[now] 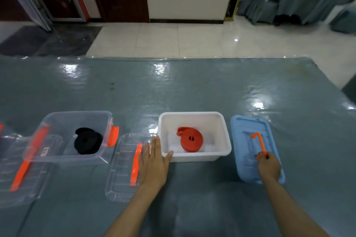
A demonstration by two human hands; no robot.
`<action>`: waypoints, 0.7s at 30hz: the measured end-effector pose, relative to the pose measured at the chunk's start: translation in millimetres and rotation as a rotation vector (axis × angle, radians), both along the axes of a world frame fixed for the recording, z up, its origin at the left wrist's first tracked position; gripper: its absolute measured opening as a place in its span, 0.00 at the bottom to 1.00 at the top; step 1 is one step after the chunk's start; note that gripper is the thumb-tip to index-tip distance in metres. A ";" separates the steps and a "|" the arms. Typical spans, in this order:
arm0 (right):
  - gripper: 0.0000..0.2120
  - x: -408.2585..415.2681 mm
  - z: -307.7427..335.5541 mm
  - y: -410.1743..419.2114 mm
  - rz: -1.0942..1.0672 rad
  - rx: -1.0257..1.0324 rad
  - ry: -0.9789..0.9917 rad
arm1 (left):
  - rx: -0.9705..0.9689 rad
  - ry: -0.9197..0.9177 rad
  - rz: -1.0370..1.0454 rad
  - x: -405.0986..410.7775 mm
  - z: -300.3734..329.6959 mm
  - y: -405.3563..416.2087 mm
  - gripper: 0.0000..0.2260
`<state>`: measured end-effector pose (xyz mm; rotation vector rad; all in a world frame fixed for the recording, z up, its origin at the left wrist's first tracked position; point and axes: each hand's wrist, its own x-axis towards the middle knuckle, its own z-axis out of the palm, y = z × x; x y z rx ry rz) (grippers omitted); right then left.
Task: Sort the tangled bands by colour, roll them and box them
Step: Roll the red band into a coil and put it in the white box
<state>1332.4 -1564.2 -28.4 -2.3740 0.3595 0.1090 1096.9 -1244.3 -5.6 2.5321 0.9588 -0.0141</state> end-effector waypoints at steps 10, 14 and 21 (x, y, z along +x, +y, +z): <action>0.04 6.8 59.5 31.8 0.253 0.139 -0.250 | -0.073 -0.034 0.011 0.7 -1.3 -1.8 0.39; 0.05 0.5 64.6 75.2 0.494 0.150 -0.231 | -0.122 -0.141 -0.009 3.2 2.6 6.0 0.38; 0.07 -5.4 57.2 134.5 0.850 -0.003 -0.363 | -0.437 -0.457 0.145 30.4 18.3 18.3 0.29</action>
